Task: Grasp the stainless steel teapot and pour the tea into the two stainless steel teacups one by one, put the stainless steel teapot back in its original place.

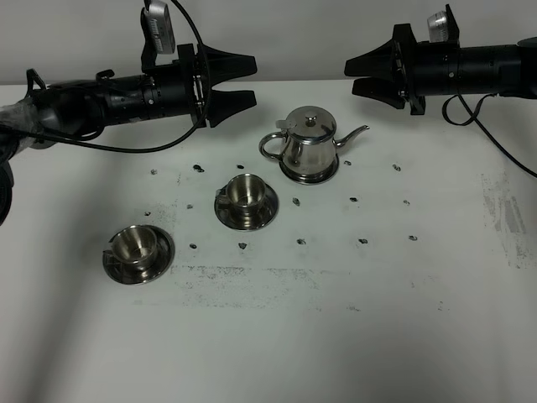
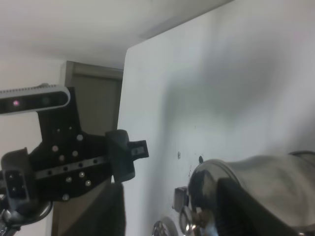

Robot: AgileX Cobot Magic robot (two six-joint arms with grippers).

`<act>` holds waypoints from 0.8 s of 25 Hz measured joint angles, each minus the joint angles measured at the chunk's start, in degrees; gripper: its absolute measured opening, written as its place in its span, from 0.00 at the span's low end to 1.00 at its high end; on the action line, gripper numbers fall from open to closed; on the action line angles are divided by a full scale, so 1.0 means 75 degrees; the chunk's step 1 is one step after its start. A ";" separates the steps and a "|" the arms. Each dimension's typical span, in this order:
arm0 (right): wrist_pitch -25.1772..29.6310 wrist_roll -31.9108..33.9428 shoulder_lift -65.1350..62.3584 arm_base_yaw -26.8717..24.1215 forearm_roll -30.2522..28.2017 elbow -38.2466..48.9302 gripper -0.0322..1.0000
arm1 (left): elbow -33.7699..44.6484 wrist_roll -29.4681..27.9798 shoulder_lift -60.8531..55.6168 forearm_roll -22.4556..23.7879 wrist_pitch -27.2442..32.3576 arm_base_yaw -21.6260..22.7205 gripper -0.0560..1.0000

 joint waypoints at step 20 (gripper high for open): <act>-0.0050 -0.0080 0.0000 0.0000 -0.0060 -0.0065 0.43 | 0.0000 0.0174 0.0000 0.0000 0.0000 0.0000 0.71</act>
